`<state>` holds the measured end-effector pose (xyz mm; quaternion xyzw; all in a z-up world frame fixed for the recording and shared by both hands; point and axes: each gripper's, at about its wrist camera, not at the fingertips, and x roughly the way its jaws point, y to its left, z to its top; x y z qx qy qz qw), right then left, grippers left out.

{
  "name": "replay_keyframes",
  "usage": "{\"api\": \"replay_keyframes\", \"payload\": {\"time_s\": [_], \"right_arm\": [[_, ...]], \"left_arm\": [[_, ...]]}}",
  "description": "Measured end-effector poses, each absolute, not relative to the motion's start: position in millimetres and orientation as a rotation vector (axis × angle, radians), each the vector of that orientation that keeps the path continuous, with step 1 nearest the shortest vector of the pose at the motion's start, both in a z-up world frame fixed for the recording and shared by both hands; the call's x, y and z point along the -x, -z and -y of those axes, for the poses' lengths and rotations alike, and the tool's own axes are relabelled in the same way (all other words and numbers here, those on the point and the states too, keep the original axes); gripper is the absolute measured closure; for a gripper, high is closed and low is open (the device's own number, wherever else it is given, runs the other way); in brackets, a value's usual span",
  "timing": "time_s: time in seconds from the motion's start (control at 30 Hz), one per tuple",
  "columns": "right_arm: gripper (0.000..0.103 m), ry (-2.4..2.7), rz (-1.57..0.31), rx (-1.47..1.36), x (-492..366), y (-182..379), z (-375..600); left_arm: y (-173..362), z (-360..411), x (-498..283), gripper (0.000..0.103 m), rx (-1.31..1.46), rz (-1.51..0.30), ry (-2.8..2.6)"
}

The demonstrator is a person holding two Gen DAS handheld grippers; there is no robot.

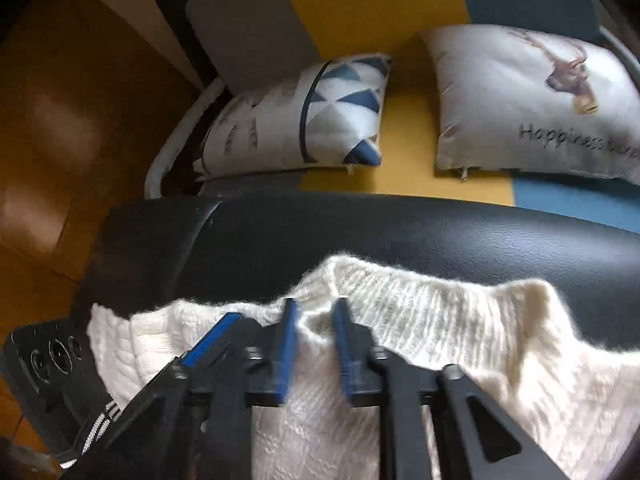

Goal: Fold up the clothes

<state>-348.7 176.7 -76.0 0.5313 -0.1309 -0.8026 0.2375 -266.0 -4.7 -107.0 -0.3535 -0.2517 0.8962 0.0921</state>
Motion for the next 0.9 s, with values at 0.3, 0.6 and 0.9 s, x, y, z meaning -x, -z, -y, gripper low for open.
{"api": "replay_keyframes", "payload": {"time_s": [0.3,0.6,0.9], "right_arm": [[0.102,2.230,0.472,-1.331,358,87,-177],[0.087,2.329,0.509,-1.167,323,44,-211],[0.103,2.253,0.374,-1.343,328,78,-184]], "left_arm": [[108,5,266,0.078,1.032,0.745,-2.654],[107,6,266,0.078,1.031,0.754,-2.651],[107,7,266,0.078,1.025,0.751,-2.654]]}}
